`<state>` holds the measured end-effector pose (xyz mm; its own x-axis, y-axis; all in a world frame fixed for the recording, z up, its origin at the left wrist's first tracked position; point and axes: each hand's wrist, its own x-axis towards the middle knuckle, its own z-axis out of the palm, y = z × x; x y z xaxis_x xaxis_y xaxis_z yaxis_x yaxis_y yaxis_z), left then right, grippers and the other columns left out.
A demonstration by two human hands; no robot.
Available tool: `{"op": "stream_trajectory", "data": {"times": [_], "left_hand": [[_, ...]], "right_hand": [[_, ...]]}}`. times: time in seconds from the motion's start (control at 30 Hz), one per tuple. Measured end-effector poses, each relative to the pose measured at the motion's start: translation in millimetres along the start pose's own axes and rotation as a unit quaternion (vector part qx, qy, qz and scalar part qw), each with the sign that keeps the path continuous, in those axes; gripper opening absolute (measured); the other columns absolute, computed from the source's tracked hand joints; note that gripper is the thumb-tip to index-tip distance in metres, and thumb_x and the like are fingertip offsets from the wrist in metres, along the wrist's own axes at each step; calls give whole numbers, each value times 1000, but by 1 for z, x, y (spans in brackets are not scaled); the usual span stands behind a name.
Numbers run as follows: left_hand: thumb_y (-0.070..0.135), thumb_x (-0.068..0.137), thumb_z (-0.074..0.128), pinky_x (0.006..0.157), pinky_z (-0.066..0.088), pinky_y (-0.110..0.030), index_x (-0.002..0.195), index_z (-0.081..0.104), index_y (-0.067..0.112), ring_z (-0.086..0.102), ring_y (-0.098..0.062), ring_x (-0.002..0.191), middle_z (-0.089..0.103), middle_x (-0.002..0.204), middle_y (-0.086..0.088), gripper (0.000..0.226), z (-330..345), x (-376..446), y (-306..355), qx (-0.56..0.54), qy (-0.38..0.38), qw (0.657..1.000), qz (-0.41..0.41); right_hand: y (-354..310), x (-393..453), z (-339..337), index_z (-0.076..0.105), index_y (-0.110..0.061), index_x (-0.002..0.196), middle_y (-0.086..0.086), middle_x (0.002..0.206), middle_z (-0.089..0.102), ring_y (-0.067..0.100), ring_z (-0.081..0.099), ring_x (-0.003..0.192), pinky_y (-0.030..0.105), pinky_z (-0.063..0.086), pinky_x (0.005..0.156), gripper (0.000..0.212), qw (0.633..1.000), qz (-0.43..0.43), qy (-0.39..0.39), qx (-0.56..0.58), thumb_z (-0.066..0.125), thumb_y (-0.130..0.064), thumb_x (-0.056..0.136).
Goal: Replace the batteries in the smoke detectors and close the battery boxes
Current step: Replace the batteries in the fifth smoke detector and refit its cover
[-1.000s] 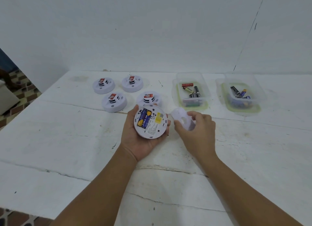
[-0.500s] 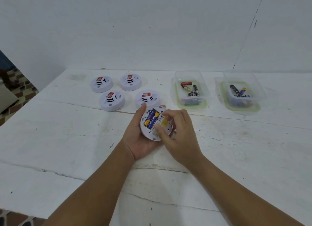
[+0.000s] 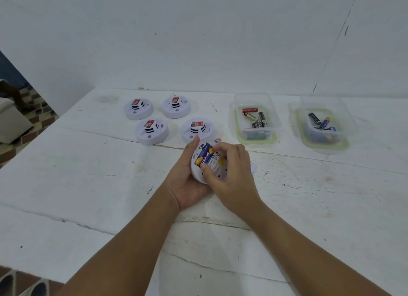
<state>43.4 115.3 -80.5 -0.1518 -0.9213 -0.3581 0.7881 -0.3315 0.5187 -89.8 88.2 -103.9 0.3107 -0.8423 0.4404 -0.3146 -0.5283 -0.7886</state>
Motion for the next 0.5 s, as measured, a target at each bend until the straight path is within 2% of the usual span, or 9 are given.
{"op": "stream_trajectory", "data": {"times": [0.13,0.33,0.5], "left_hand": [[56,96,61,108,48,-42,124,72,12,68,-26,110,69,119,-11,53,-2,1,1,16,9,1000,1],[54,97,59,93,57,-39,113,76,10,71,-25,102,72,111,-11,49,-1,0,1,11,12,1000,1],[52,100,56,94,59,-38,114,78,10,72,-25,103,73,113,-12,49,-1,-1,1,1,11,1000,6]], "right_hand": [[-7,8,-1,50,-26,126,-12,115,41,9,41,110,36,45,99,46,998,37,-46,-39,68,-44,87],[-18,13,-5,47,-23,124,-7,114,39,14,39,109,37,44,97,46,993,60,-76,-66,73,-35,89],[-23,9,-3,43,-25,118,-7,112,41,15,43,105,43,46,92,43,995,53,-67,-48,69,-35,85]]}}
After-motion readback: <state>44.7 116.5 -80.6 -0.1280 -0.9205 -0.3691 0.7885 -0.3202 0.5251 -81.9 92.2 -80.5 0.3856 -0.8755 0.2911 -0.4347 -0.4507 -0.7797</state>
